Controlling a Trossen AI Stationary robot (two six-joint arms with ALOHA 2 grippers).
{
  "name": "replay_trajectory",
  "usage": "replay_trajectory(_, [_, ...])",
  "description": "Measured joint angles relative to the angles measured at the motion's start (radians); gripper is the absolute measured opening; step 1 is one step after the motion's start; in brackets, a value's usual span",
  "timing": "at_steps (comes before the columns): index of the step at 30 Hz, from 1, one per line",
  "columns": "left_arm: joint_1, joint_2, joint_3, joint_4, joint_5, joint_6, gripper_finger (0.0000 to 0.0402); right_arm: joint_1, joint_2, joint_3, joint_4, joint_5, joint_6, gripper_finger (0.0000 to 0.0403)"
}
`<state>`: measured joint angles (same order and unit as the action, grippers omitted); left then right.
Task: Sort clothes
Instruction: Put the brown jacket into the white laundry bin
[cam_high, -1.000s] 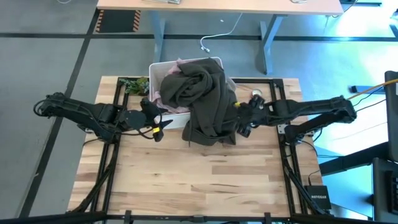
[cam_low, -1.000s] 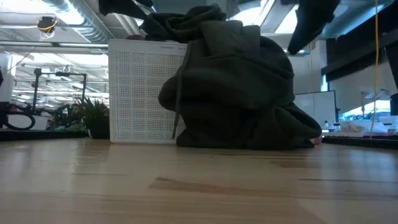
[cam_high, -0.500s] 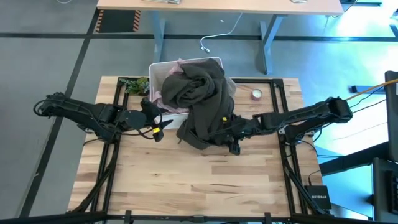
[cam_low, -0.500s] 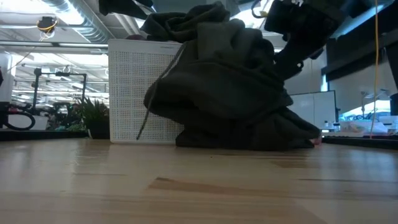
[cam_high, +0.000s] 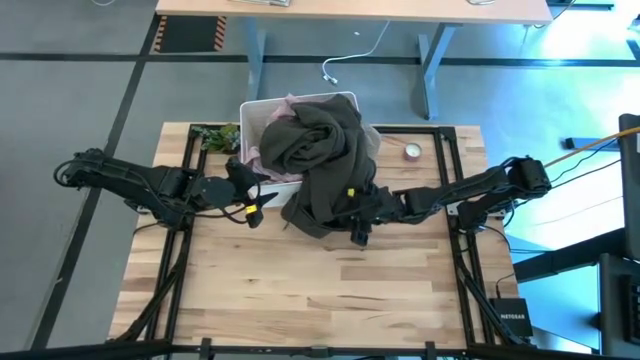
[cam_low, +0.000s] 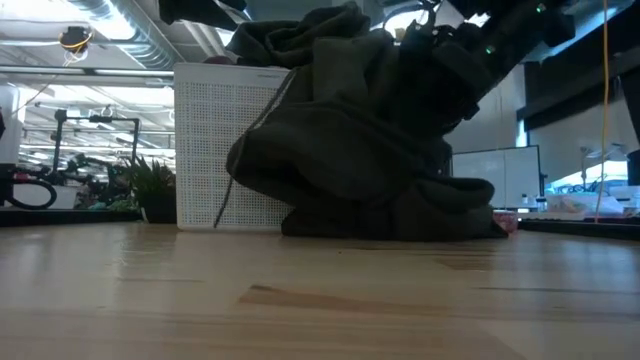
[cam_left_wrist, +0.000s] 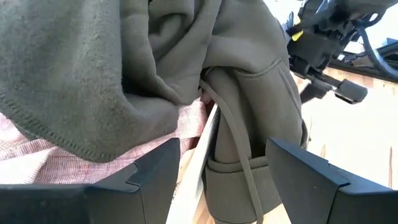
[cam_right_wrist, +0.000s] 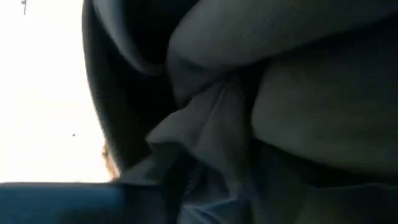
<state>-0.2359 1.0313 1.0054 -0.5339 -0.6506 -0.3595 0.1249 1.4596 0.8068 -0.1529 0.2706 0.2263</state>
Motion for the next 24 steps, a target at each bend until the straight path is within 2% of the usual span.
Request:
replay_trajectory(3, [0.0, 0.0, 0.0, -0.001, 0.0, 0.0, 0.0233, 0.0, -0.011, 0.033, 0.003, 0.002, -0.001, 0.0061])
replay_trajectory(5, [0.0, 0.0, 0.0, -0.001, 0.0, 0.0, 0.0233, 0.012, -0.011, 0.074, -0.005, 0.005, -0.028, 0.0018])
replay_trajectory(9, [0.0, 0.0, 0.0, -0.001, 0.0, 0.0, 0.0233, 0.041, -0.013, 0.196, -0.008, 0.048, -0.078, 0.0027])
replay_trajectory(15, [0.0, 0.0, 0.0, -0.001, 0.0, -0.006, 0.0233, 0.045, -0.013, 0.48, -0.047, 0.177, -0.262, 0.0008])
replay_trajectory(19, [0.0, 0.0, 0.0, 0.0, 0.0, -0.008, 0.0233, -0.013, -0.013, 0.708, -0.042, 0.234, -0.382, 0.0015])
replay_trajectory(22, [0.0, 0.0, 0.0, 0.014, 0.0, -0.006, 0.0233, -0.093, -0.001, 0.888, 0.043, 0.216, -0.485, 0.0007])
replay_trajectory(24, [0.0, 0.0, 0.0, 0.037, 0.0, 0.005, 0.0233, -0.154, 0.021, 1.009, 0.082, 0.19, -0.46, 0.0006])
